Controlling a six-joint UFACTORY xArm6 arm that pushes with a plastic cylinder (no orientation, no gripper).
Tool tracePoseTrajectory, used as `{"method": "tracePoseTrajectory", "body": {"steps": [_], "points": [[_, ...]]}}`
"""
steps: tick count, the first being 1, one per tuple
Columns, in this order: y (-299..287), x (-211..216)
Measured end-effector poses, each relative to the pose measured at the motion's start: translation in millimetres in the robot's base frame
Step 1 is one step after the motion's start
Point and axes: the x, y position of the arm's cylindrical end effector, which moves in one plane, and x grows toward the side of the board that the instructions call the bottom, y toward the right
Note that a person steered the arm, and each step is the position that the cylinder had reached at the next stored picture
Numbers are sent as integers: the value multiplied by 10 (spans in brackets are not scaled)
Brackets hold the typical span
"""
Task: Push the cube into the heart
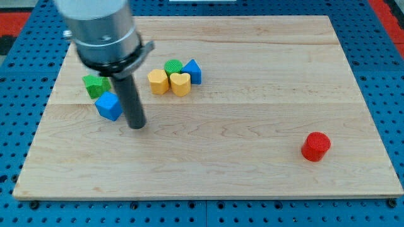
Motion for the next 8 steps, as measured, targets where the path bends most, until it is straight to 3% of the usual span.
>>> {"method": "tracePoseTrajectory", "body": {"steps": [1, 2, 3, 4, 5, 6, 7, 8], "points": [[-886, 311], [-1504, 24], [-1125, -255], [-420, -222], [-186, -183], [-497, -348], [-452, -462], [-3, -486]]}}
